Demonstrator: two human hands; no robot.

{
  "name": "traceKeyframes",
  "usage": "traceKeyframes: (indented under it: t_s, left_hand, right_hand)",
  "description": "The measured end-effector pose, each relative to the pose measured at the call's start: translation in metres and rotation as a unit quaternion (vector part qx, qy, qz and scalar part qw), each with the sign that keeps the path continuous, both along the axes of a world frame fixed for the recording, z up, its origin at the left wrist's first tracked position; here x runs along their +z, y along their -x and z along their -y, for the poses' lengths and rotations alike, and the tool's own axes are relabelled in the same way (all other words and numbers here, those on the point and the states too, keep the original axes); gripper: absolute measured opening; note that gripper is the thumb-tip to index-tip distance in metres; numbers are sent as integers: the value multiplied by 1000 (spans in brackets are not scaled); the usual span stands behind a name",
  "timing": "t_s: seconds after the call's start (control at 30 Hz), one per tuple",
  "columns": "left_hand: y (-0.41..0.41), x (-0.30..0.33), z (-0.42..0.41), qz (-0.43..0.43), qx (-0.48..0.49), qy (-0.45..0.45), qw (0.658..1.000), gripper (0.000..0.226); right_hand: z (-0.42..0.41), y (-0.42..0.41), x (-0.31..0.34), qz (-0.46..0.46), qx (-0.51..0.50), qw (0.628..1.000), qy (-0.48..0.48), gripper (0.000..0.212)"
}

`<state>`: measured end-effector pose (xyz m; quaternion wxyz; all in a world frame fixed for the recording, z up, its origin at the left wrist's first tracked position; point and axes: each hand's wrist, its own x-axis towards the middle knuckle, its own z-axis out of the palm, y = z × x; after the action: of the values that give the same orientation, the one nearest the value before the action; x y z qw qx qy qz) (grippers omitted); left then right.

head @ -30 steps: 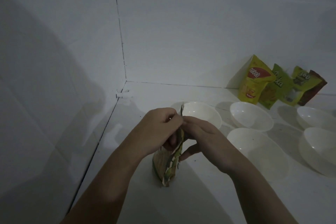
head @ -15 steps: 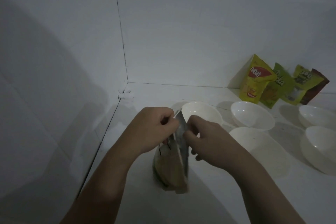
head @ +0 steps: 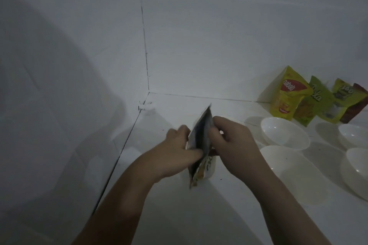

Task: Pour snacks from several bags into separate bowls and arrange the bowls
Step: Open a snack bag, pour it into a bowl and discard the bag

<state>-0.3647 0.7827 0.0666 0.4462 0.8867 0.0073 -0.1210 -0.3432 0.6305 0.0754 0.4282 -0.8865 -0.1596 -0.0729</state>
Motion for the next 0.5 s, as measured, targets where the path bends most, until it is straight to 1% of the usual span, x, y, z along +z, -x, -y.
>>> traceKeyframes:
  t_s: [0.07, 0.17, 0.23, 0.3, 0.4, 0.47, 0.5]
  left_hand:
    - [2, -3, 4, -27, 16, 94, 995, 22]
    - [-1, 4, -6, 14, 81, 192, 978, 16]
    - [-2, 8, -15, 40, 122, 255, 958, 19]
    - [-2, 9, -18, 60, 139, 263, 953, 21]
    - [1, 3, -9, 90, 161, 243, 952, 26]
    - [1, -1, -4, 112, 174, 234, 950, 29]
    - [0, -2, -4, 124, 178, 225, 950, 29]
  right_hand:
    - [0, -2, 2, 15, 3, 1000, 1, 33]
    - [6, -6, -1, 22, -22, 999, -14, 46]
    - [12, -10, -3, 24, -45, 999, -17, 40]
    - [12, -10, -6, 3, -61, 998, -33, 29]
    - [1, -1, -8, -53, -47, 996, -55, 28]
    - [-7, 6, -8, -94, -11, 995, -17, 32]
    - [-10, 8, -7, -119, 11, 993, 7, 31]
